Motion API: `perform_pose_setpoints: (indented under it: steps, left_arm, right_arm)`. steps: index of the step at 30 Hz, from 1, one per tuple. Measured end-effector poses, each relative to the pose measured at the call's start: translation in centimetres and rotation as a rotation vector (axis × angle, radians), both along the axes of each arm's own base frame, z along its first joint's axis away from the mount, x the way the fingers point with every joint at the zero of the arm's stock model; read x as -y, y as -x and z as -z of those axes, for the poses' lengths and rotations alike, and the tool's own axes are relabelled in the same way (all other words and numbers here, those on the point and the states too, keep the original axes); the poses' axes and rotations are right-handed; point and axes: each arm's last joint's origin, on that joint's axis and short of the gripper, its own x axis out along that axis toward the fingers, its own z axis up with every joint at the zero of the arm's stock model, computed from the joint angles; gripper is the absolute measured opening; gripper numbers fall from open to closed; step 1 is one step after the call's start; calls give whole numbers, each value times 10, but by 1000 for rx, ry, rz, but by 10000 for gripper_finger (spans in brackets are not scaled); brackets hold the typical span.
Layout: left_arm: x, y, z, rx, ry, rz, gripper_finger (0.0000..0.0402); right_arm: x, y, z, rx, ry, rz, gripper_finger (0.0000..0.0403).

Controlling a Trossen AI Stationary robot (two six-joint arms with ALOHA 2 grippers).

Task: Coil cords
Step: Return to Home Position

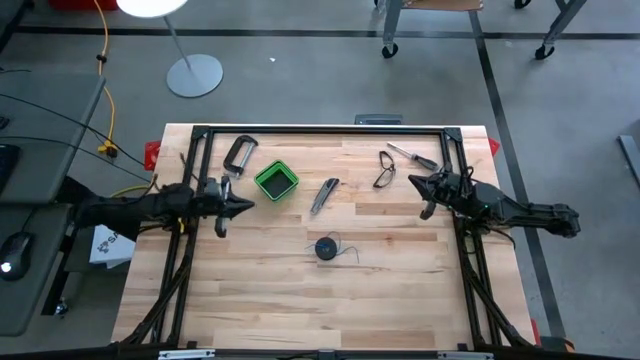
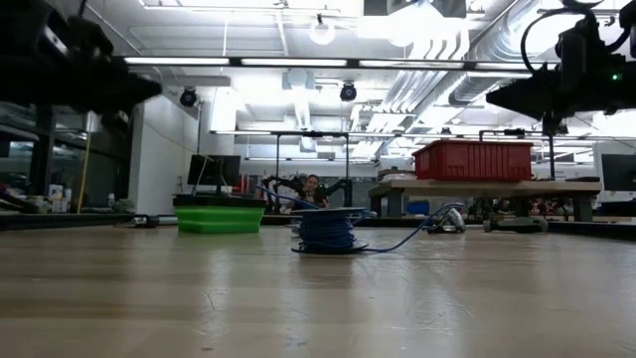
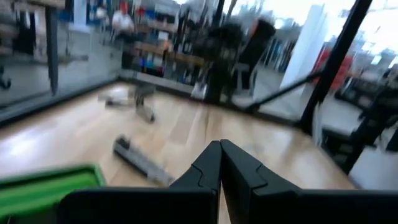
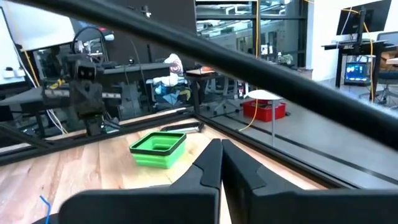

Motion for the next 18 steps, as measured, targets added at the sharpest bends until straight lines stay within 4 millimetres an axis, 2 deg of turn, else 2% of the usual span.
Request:
perform_pose_setpoints:
  steps: [3,12,18]
  left_arm:
    - [0,2,-6,65,-1,-2,3]
    - [0,2,-2,29,0,0,3]
    - [4,2,-1,16,-38,79,3]
  right_arm:
    - [0,0,0,-3,0,1,0]
    - [0,0,2,-24,-2,2,0]
    - [0,0,2,-24,-2,2,0]
